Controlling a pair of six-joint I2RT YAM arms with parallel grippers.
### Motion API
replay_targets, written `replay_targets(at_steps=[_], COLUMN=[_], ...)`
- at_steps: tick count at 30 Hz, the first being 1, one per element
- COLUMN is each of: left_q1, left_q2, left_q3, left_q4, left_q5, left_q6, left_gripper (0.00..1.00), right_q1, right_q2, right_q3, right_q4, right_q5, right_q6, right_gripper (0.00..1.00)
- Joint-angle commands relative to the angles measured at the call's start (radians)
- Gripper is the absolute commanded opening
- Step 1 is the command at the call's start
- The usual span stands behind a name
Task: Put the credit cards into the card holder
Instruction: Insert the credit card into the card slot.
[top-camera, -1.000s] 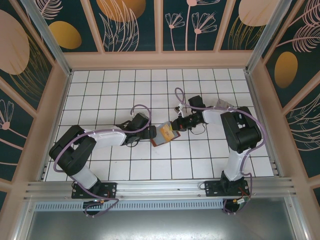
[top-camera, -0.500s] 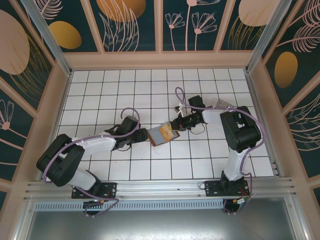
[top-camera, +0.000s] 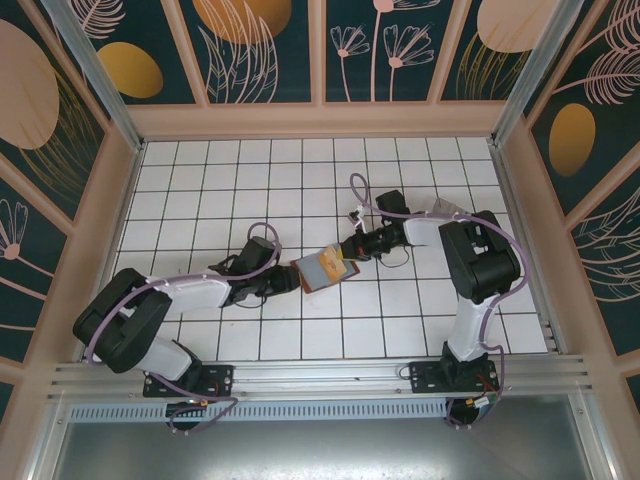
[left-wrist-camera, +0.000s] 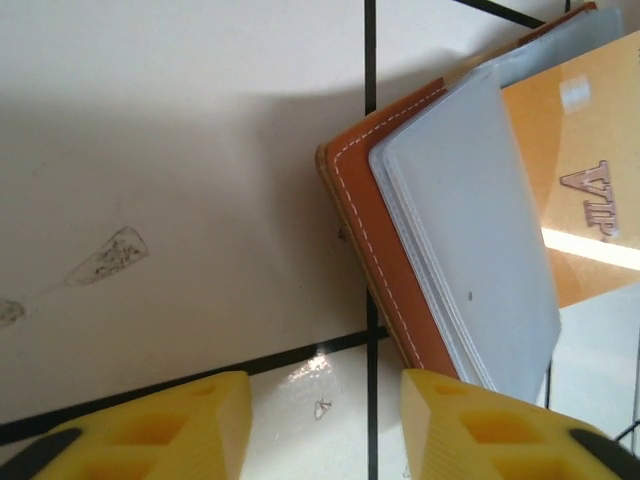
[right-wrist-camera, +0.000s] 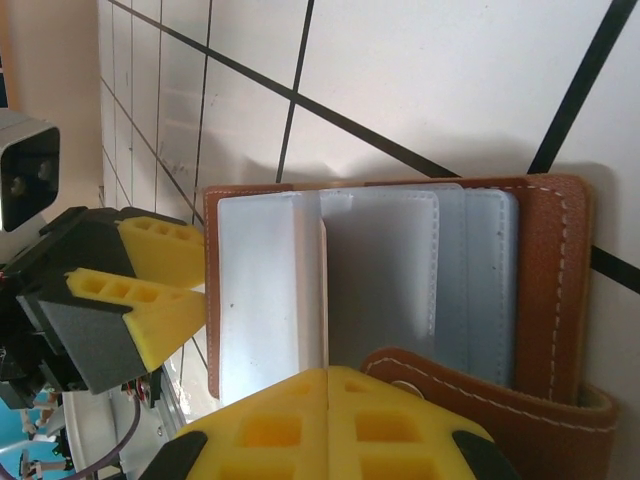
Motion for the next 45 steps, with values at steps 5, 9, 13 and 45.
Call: replay_targets(at_steps=[5, 9, 13, 45], left_q1=[-0.003, -0.001, 0.001, 0.064], left_q2=[0.096, 0.126, 0.154, 0.169], left_q3=[0.034, 0.071, 0.088, 0.078], left_q4=[-0.025, -0.067, -0.079, -0.113], left_q5=[-0.027, -0.055, -0.065, -0.121], left_q6=[0.058, 0.091, 0.098, 0.108], left_gripper=[0.33, 0.34, 0.34, 0.35], right_q1=[-0.009, -0.022, -0.022, 0.031], right_q2=[-0.009, -0.008, -0.007, 0.075], right_q3=[-0.004, -0.003, 0.004, -0.031], right_q4=[0.029, 0.025, 0.015, 0.157], right_q5=[-0.036, -0.049, -0.089, -0.054], right_q6=[0.005, -0.004, -0.014, 0.047], right_gripper=[0.0, 0.0, 0.0, 0.0])
